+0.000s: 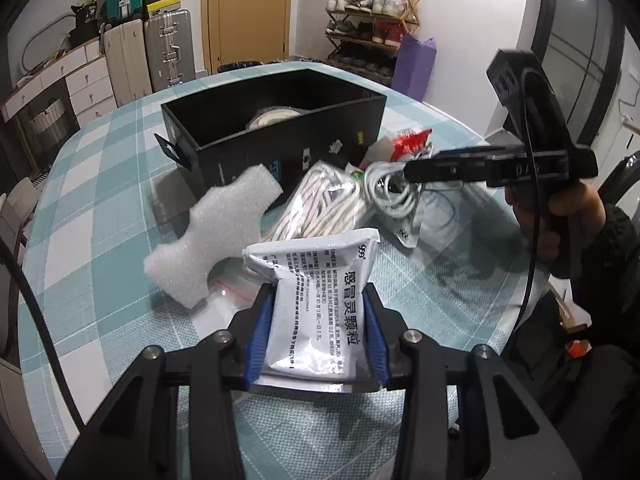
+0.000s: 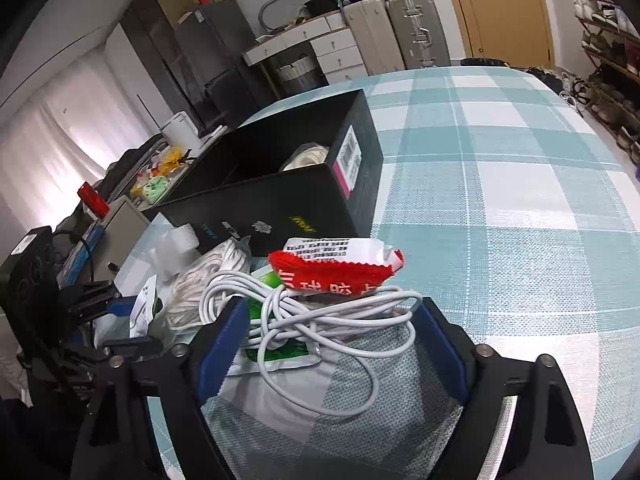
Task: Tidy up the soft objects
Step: 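Close the left gripper on the sachet and lift it, then grasp the white cable bundle with the right gripper while the left gripper holds the sachet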
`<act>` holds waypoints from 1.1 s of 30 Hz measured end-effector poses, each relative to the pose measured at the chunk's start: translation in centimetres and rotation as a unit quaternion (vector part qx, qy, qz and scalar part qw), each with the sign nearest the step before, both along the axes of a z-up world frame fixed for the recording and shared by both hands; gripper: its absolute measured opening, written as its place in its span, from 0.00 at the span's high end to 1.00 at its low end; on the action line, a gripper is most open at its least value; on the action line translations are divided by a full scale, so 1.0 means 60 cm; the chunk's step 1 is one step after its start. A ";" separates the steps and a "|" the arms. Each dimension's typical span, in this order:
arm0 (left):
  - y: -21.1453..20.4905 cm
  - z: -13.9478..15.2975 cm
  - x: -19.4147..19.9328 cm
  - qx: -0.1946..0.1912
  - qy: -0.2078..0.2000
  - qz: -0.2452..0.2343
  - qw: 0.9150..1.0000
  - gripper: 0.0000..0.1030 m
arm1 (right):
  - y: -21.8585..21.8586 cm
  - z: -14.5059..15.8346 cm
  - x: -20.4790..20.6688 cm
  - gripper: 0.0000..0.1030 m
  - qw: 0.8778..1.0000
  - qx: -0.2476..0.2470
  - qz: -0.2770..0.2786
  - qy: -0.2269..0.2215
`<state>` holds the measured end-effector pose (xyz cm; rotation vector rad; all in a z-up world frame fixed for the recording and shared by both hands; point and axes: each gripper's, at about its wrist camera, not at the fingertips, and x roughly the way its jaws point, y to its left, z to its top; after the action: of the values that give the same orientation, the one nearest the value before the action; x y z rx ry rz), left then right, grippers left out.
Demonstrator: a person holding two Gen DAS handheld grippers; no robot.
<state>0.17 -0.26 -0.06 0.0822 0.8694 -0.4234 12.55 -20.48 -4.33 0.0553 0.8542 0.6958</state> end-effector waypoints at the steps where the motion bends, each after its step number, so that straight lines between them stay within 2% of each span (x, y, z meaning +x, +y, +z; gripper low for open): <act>1: 0.002 0.001 0.002 -0.001 0.000 0.002 1.000 0.60 | 0.000 0.000 -0.002 0.23 1.000 0.000 0.003 -0.002; 2: 0.003 0.001 0.002 -0.001 -0.001 0.003 1.000 0.60 | -0.001 0.001 -0.004 0.26 1.000 0.002 0.005 -0.003; 8: 0.004 0.006 0.003 -0.003 -0.009 0.006 1.000 0.60 | -0.002 0.005 -0.014 0.29 1.000 0.003 0.013 -0.013; 18: 0.018 0.024 0.003 -0.026 -0.027 0.026 0.999 0.60 | -0.004 0.022 -0.027 0.29 0.999 0.013 0.027 -0.027; 33: 0.021 0.035 0.010 -0.031 -0.052 0.059 0.996 0.60 | -0.023 0.046 -0.058 0.30 0.998 0.027 0.031 -0.052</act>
<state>0.79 0.99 2.05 -0.0044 0.7537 -0.3329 9.05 -21.84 -1.56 0.0407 0.7404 0.7724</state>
